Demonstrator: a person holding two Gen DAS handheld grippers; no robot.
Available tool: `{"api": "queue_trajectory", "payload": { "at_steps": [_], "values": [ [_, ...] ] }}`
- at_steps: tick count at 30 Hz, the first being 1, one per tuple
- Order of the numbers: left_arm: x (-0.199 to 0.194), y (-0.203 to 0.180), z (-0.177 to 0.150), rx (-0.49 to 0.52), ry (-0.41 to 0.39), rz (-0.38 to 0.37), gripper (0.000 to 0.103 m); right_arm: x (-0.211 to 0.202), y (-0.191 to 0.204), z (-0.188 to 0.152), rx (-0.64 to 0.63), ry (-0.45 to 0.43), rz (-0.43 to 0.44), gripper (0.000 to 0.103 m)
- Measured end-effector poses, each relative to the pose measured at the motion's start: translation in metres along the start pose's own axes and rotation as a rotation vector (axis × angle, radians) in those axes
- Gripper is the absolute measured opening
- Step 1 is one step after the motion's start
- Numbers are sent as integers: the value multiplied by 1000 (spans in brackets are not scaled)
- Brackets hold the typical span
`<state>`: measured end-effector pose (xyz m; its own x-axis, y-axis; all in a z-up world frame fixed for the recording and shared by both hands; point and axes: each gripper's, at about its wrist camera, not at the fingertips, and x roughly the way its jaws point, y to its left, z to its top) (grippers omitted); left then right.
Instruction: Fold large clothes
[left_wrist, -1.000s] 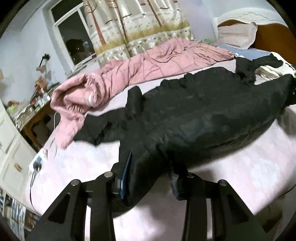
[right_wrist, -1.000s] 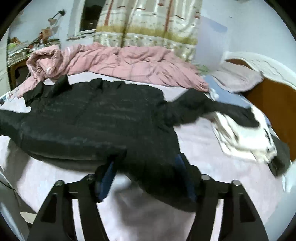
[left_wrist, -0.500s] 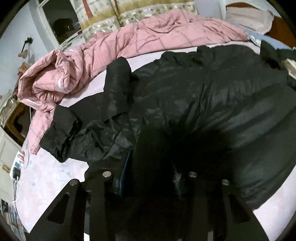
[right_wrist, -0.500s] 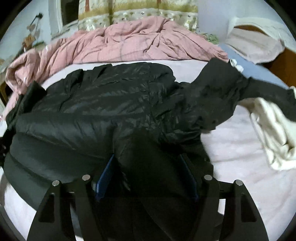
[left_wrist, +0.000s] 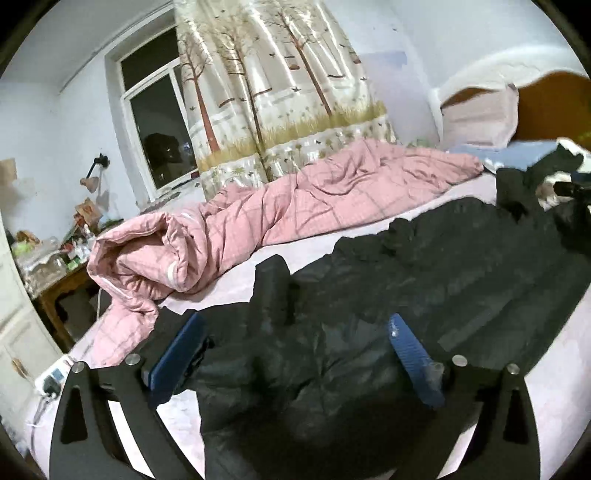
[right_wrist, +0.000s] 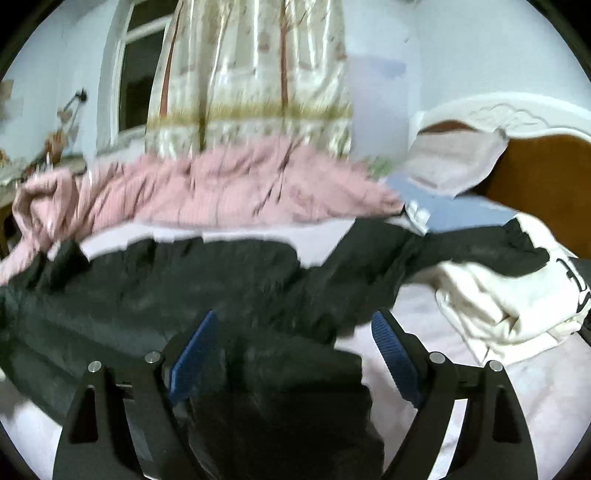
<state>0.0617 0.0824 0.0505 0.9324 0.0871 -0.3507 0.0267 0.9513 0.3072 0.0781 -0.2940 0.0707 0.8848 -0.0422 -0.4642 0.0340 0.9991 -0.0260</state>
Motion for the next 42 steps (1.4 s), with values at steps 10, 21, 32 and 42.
{"api": "queue_trajectory", "payload": {
  "at_steps": [10,21,32,42],
  "values": [
    [101,28,-39,-225,364,-14,36,74,8,-19,-3,305,97,44],
    [81,26,-64,-265,442,-19,36,71,-5,-40,52,362,119,43],
    [-10,37,-20,-245,-33,-16,51,-20,-17,-7,149,-14,202,6],
    [87,47,-63,-369,423,31,30,71,-11,-40,111,369,63,5]
  ]
}}
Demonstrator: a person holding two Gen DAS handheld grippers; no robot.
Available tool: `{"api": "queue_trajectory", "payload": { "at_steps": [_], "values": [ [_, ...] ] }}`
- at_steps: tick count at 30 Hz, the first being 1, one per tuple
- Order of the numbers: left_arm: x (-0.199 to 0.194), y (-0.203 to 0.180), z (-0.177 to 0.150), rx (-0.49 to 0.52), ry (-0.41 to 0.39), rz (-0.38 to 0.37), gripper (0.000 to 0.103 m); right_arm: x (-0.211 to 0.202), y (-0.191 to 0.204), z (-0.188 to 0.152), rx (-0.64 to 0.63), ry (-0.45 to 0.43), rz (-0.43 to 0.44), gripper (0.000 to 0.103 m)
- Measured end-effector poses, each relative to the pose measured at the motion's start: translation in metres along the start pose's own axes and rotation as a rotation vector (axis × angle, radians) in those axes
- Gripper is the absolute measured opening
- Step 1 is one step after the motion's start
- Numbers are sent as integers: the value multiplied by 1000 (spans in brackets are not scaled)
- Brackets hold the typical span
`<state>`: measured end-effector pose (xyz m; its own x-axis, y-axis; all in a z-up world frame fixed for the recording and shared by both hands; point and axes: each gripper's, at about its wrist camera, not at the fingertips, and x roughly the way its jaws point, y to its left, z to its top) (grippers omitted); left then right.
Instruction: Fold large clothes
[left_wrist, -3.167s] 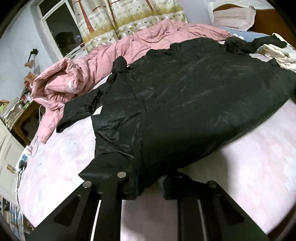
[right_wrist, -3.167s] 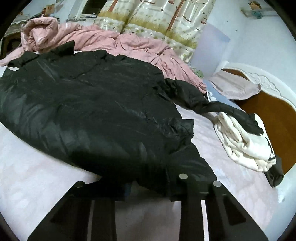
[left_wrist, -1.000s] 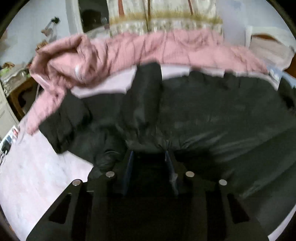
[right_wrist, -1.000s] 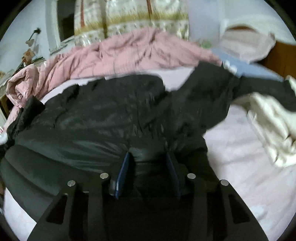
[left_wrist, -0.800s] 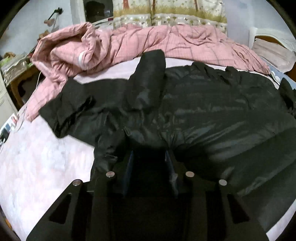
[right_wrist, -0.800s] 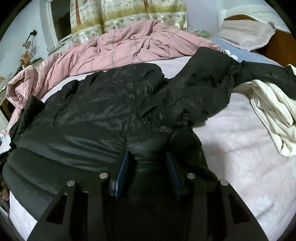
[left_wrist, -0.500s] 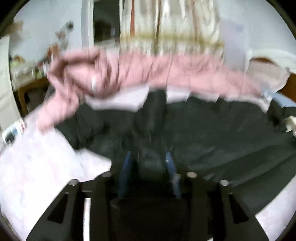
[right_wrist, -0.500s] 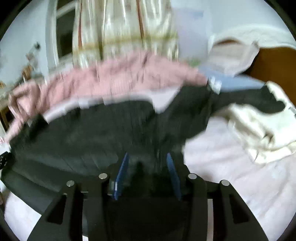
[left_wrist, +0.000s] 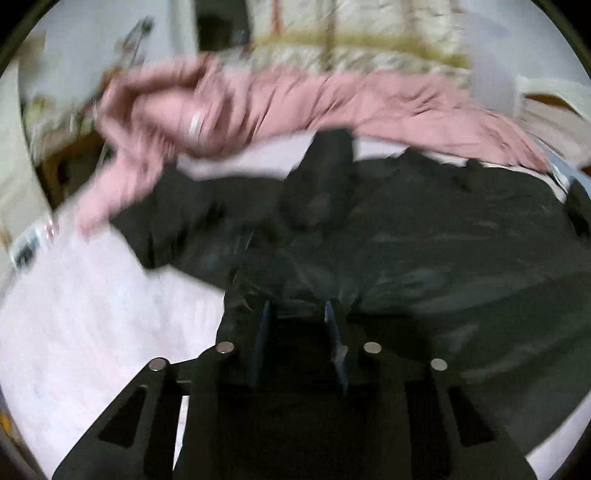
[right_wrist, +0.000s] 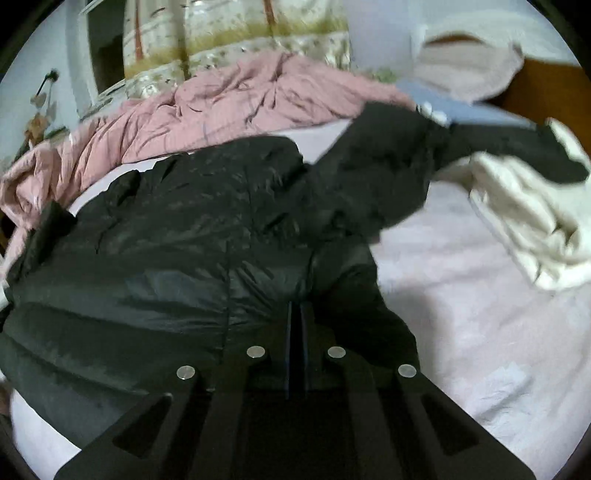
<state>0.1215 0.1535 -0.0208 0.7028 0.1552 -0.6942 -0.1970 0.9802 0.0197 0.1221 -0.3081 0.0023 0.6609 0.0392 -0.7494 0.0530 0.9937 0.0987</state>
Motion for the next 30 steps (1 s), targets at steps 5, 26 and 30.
{"api": "queue_trajectory", "payload": {
  "at_steps": [5,26,30],
  "values": [
    [13,-4,-5,10,50,-5,30,3,2,-7,-22,22,-28,5],
    [13,60,-6,-114,147,-141,92,4,-30,-12,78,89,-14,99],
    [-7,48,-7,-95,94,-193,20,-7,-17,-14,32,45,21,42]
  ]
}}
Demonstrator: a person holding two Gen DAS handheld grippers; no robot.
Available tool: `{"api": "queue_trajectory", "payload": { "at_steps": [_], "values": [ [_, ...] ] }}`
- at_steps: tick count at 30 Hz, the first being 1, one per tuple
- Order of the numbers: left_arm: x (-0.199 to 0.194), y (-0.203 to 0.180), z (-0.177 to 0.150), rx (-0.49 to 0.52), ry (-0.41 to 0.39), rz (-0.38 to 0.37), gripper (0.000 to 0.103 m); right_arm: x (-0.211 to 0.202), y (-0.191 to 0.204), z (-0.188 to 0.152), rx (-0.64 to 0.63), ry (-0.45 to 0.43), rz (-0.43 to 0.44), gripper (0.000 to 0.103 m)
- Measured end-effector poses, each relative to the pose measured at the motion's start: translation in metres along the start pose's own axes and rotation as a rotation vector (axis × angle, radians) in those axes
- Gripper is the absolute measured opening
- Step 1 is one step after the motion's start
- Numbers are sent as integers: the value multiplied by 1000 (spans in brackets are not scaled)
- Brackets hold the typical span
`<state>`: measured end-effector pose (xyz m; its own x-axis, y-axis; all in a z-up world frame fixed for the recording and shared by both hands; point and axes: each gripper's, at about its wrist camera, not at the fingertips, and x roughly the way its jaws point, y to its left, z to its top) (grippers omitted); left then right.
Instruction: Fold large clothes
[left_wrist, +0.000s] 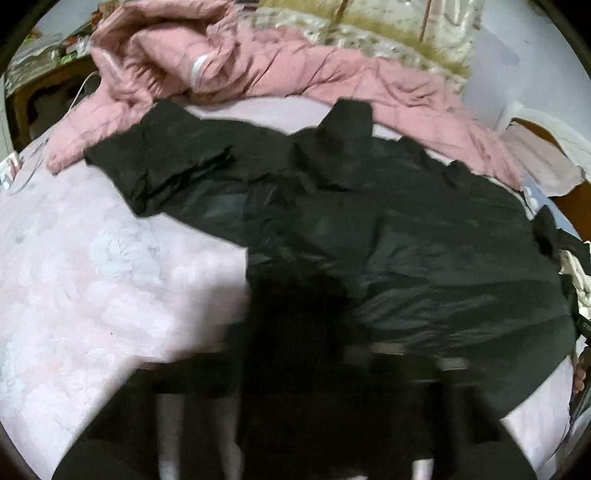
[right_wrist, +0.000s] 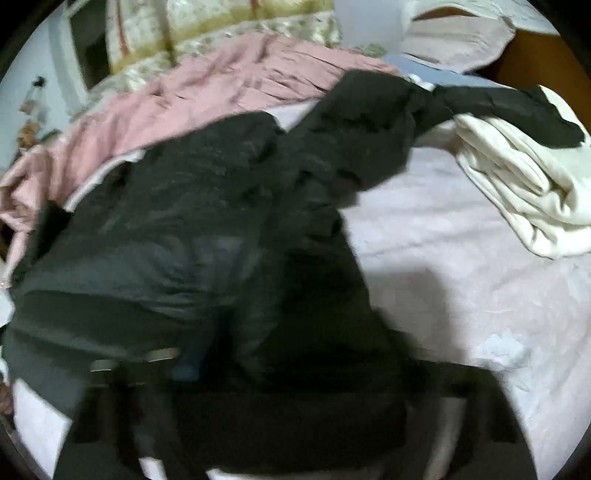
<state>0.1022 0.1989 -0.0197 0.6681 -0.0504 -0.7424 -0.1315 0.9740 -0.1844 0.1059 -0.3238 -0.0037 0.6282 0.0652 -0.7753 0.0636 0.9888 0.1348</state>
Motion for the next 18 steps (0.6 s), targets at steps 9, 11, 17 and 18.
{"api": "queue_trajectory", "payload": {
  "at_steps": [9,11,17,18],
  "values": [
    [-24,7,5,-22,-52,84,6,-64,12,-26,0,-117,-9,18],
    [-23,5,1,13,-48,162,6,-72,20,-33,-43,-136,-64,18],
    [-62,-5,-3,76,-340,222,45,-72,22,-39,-92,-189,-250,49],
    [-74,-11,-4,95,-395,208,45,-77,21,-38,-85,-220,-269,51]
  ]
}}
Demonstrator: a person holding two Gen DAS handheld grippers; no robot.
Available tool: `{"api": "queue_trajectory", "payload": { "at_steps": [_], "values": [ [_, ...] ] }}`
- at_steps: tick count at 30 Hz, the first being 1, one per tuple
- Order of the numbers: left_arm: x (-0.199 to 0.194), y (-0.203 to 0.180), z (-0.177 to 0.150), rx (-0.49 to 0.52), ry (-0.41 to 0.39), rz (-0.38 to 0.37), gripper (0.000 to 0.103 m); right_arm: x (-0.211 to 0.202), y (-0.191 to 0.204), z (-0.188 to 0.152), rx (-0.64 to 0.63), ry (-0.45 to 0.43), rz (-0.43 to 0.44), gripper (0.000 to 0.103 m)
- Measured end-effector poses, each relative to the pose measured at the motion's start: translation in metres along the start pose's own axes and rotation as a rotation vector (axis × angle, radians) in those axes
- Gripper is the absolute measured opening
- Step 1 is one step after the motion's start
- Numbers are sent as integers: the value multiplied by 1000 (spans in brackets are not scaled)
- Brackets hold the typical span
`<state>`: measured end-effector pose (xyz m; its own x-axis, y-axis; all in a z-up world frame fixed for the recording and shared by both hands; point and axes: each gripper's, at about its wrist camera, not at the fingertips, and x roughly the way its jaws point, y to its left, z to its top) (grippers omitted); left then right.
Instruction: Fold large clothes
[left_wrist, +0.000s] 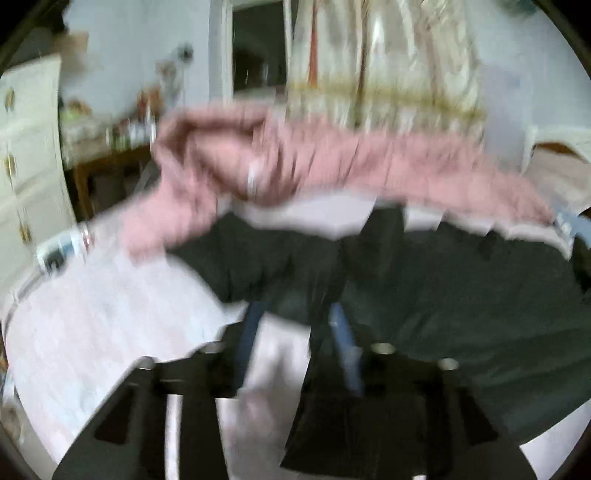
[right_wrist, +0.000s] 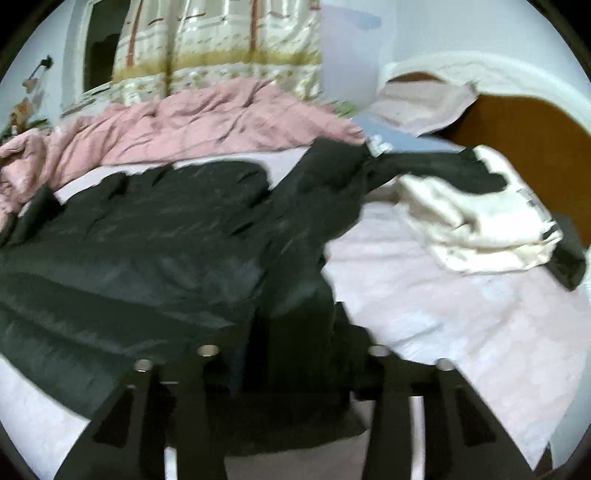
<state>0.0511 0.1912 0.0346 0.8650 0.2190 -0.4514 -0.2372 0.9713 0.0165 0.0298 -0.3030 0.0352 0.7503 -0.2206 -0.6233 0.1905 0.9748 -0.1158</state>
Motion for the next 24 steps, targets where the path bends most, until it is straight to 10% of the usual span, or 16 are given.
{"api": "queue_trajectory", "payload": {
  "at_steps": [4,8,13,17,24],
  "values": [
    [-33,-20,7,33,-124,-148,53,-30,-10,5,43,-171,1,89],
    [-38,-56,2,111,-113,-217,83,-50,1,8,27,-270,101,103],
    [-13,-105,-9,196,51,-273,84,-38,26,4,10,-156,292,103],
    [34,-115,-34,248,290,-241,86,-19,46,-2,-50,-61,285,103],
    [22,-76,-59,179,337,-293,86,10,59,-11,-100,62,292,103]
  ]
}}
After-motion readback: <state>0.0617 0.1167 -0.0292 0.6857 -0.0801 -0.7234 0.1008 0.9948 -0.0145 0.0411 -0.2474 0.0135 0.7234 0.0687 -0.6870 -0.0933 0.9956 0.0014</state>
